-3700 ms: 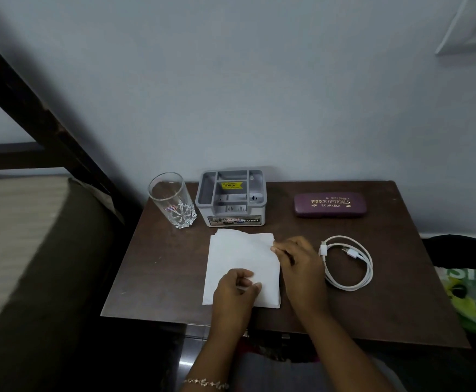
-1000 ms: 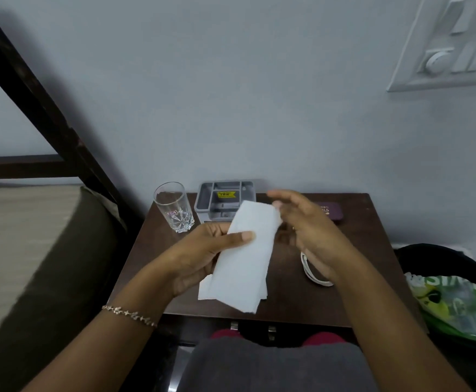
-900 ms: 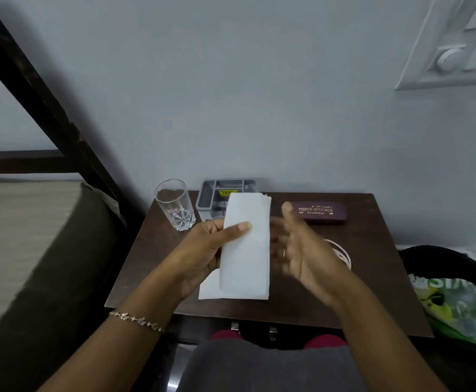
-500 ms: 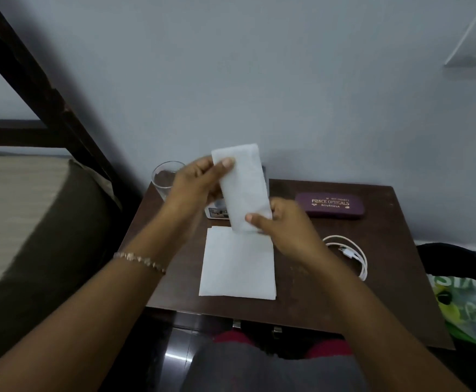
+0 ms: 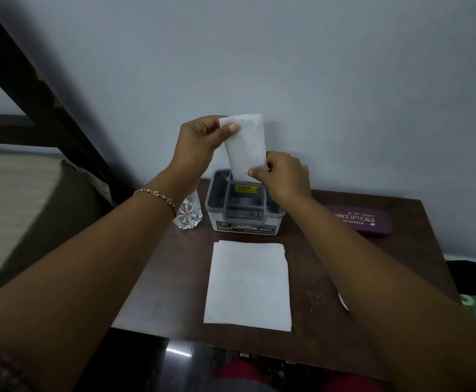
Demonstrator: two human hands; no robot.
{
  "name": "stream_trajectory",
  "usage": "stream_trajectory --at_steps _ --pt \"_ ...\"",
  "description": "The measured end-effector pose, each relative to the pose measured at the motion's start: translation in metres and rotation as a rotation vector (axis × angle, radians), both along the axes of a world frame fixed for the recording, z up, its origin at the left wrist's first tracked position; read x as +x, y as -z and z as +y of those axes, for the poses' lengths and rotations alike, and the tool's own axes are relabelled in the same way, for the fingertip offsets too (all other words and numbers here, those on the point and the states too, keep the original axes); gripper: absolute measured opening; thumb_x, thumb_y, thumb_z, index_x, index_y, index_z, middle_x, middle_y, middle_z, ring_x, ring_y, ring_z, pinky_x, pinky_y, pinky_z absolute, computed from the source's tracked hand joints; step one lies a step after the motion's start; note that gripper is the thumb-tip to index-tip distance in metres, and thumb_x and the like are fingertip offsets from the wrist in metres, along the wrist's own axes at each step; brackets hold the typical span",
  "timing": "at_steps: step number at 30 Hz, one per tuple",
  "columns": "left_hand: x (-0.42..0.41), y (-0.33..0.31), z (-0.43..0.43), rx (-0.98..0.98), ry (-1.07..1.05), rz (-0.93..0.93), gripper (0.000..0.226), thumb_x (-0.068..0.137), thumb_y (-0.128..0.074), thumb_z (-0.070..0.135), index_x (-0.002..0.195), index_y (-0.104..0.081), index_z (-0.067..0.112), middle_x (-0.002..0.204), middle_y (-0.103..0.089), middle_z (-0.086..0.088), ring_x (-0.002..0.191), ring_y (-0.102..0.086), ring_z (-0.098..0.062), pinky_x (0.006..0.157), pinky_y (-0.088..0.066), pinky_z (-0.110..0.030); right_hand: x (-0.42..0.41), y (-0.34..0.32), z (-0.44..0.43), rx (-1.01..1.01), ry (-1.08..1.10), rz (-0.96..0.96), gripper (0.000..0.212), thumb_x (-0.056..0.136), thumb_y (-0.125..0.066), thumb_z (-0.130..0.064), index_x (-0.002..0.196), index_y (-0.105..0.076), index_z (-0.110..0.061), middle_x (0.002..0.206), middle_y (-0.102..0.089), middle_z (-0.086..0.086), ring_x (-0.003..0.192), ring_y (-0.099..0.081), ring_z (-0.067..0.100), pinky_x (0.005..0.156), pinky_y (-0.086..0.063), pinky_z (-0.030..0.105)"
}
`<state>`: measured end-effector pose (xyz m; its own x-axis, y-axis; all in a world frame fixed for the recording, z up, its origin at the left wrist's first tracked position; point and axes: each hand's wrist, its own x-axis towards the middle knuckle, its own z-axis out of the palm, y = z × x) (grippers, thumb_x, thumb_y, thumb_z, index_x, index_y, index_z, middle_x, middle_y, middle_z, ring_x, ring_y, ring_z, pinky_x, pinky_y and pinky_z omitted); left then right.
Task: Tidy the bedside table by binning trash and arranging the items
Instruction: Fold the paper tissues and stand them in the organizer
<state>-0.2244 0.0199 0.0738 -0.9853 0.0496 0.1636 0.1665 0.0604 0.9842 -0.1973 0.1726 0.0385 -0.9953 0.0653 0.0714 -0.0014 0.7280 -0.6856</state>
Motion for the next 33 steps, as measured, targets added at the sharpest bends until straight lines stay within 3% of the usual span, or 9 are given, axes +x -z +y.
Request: stream_trajectory --at_steps 3,7,12,16,21,27,33 --pt "-0.008 0.006 0.0 -0.03 0.003 0.015 0.015 0.085 -0.063 0.009 0.099 -0.067 0.006 0.089 -0.068 0.0 0.083 -0.062 -0.005 0.078 -0.05 -0.019 -0.003 0.007 -0.001 0.058 -0.016 0.018 0.028 0.083 -0.064 -0.034 0.105 -0.068 -0.016 0.103 -0.068 0.006 0.098 -0.057 0.028 0.089 -0.042 0.041" --pt "-0.014 0.01 -0.002 -0.089 0.004 0.032 0.014 0.084 -0.065 0.008 0.097 -0.068 0.004 0.084 -0.067 0.005 0.074 -0.062 0.004 0.07 -0.047 -0.012 -0.009 0.012 -0.002 0.062 -0.005 -0.03 0.034 0.08 -0.068 -0.035 0.108 -0.066 -0.015 0.109 -0.058 0.006 0.101 -0.053 0.028 0.089 -0.043 0.046" --pt "-0.021 0.014 -0.004 -0.135 0.017 0.035 0.009 0.082 -0.067 0.009 0.09 -0.068 0.007 0.069 -0.069 0.015 0.069 -0.061 0.004 0.068 -0.048 -0.013 -0.019 0.006 -0.001 -0.162 0.016 -0.085 0.032 0.076 -0.068 -0.041 0.1 -0.067 -0.02 0.108 -0.061 0.006 0.101 -0.056 0.029 0.09 -0.047 0.052" --pt "-0.021 0.021 0.0 -0.187 0.017 0.011 0.012 0.08 -0.069 0.01 0.092 -0.069 0.013 0.076 -0.07 0.015 0.071 -0.063 0.003 0.073 -0.051 -0.015 -0.016 0.012 0.0 -0.125 0.012 -0.131 0.029 0.077 -0.068 -0.042 0.099 -0.068 -0.023 0.099 -0.067 0.005 0.098 -0.058 0.03 0.088 -0.048 0.052" --pt "-0.018 0.023 0.003 -0.282 0.005 0.0 0.012 0.08 -0.069 0.013 0.092 -0.07 0.009 0.082 -0.067 0.007 0.075 -0.062 0.0 0.072 -0.05 -0.012 -0.015 0.019 0.003 -0.111 0.023 -0.118 0.022 0.08 -0.065 -0.042 0.095 -0.067 -0.026 0.104 -0.064 0.005 0.103 -0.054 0.03 0.089 -0.042 0.047" --pt "-0.015 0.021 0.008 -0.438 0.035 0.058 0.009 0.08 -0.07 0.014 0.088 -0.071 0.017 0.077 -0.066 0.006 0.075 -0.059 -0.004 0.078 -0.05 -0.023 -0.015 0.022 0.003 -0.081 0.031 -0.088 0.028 0.084 -0.061 -0.04 0.105 -0.065 -0.021 0.112 -0.059 0.006 0.107 -0.051 0.03 0.084 -0.034 0.042" --pt "-0.008 0.026 0.009 -0.496 0.018 0.057 0.015 0.08 -0.069 0.014 0.094 -0.073 0.012 0.09 -0.07 -0.005 0.08 -0.061 -0.009 0.083 -0.051 -0.027 -0.012 0.025 0.004 -0.045 0.013 -0.061 0.023 0.085 -0.062 -0.037 0.102 -0.066 -0.021 0.112 -0.057 0.005 0.105 -0.051 0.028 0.079 -0.028 0.038"
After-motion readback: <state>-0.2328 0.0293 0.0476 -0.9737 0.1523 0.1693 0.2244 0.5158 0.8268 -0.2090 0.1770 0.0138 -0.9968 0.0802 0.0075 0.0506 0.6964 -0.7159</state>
